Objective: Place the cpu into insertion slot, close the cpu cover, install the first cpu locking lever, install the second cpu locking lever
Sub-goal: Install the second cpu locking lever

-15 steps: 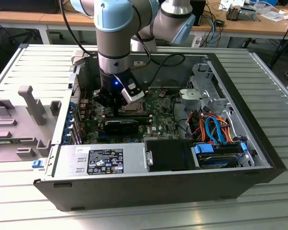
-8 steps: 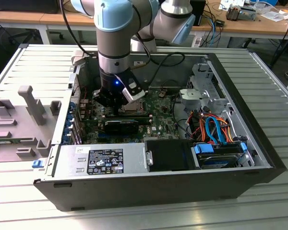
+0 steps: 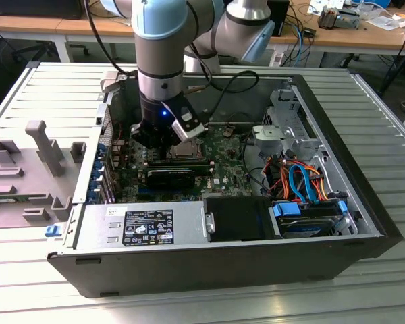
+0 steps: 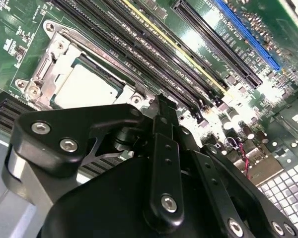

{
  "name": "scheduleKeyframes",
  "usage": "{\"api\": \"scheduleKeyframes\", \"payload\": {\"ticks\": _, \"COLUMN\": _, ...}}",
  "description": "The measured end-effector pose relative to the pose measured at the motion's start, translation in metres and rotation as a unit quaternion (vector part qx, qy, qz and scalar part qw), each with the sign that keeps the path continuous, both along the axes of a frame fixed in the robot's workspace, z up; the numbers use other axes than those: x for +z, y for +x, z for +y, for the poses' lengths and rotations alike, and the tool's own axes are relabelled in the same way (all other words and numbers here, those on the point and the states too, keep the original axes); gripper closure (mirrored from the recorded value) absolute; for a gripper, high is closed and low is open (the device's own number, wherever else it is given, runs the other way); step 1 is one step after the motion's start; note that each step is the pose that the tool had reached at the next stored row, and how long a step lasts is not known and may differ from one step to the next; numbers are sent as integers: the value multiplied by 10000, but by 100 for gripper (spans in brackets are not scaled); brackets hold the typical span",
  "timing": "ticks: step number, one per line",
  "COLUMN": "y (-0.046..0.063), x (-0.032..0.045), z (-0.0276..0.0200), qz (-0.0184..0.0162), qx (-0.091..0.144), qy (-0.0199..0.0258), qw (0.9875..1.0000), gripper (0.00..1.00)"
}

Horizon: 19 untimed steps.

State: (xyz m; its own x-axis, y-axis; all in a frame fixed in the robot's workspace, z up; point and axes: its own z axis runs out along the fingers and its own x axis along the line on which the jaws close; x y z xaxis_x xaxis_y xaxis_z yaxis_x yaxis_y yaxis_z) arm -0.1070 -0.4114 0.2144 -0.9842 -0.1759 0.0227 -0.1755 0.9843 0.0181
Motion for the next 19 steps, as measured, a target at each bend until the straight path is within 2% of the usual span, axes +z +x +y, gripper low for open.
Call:
{"api": "scheduleKeyframes", "payload": {"ticks": 3, "y": 61, "x": -1, "z": -20, "qz": 26, "qx": 1, "qy": 3, "qw": 10000, "gripper": 89}}
{"api": "scheduleKeyframes", "payload": {"ticks": 8, "y": 298, "x": 0, "z": -39, "qz": 124, "qx": 1, "qy": 20, "qw": 9999, "gripper": 89}}
{"api": "scheduleKeyframes", "payload": {"ticks": 13, "y": 438, "x": 0, "z": -67, "qz": 178, "qx": 2, "qy": 58, "qw": 9998, "gripper": 89}}
{"api": "scheduleKeyframes", "payload": {"ticks": 14, "y": 461, "x": 0, "z": -78, "qz": 189, "qx": 2, "qy": 90, "qw": 9998, "gripper": 89}}
{"api": "scheduleKeyframes", "payload": {"ticks": 17, "y": 474, "x": 0, "z": -111, "qz": 195, "qx": 4, "qy": 231, "qw": 9995, "gripper": 89}}
{"api": "scheduleKeyframes", "payload": {"ticks": 18, "y": 479, "x": 0, "z": -124, "qz": 197, "qx": 5, "qy": 268, "qw": 9994, "gripper": 89}}
{"api": "scheduleKeyframes", "payload": {"ticks": 19, "y": 502, "x": 0, "z": -136, "qz": 206, "qx": 5, "qy": 283, "qw": 9994, "gripper": 89}}
